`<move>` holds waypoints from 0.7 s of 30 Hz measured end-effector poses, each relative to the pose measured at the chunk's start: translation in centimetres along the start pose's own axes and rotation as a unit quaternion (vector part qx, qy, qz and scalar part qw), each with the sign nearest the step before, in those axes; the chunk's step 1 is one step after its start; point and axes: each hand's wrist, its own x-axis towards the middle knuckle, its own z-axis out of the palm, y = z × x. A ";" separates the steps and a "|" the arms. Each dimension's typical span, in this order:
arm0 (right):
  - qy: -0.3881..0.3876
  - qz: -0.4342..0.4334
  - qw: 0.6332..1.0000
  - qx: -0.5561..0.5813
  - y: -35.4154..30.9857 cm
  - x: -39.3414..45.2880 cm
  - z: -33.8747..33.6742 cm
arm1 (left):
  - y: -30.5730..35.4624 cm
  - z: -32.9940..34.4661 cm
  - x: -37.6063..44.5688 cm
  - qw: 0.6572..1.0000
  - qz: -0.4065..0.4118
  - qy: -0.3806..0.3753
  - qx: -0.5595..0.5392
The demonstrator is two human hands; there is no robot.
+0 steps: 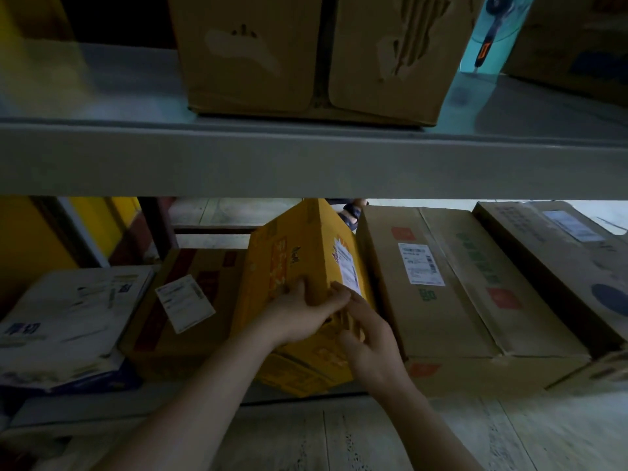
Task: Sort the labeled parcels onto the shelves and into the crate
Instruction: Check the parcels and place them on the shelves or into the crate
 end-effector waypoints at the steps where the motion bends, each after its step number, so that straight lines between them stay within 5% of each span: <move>1: 0.016 0.031 0.999 0.035 0.0 0.0 -0.5 | 0.0 0.4 0.1 1.000 -0.002 0.010 0.015; 4: 0.094 0.120 0.988 0.000 0.7 0.2 -2.0 | -0.1 0.7 0.3 0.999 -0.001 0.028 0.027; 8: 0.076 0.191 0.969 -0.139 2.6 0.0 -2.6 | 0.0 0.3 0.1 0.999 0.014 0.028 0.039; 21: 0.107 0.248 0.929 -0.252 0.4 1.1 -1.7 | 0.3 -3.0 -1.2 0.999 0.030 0.045 0.002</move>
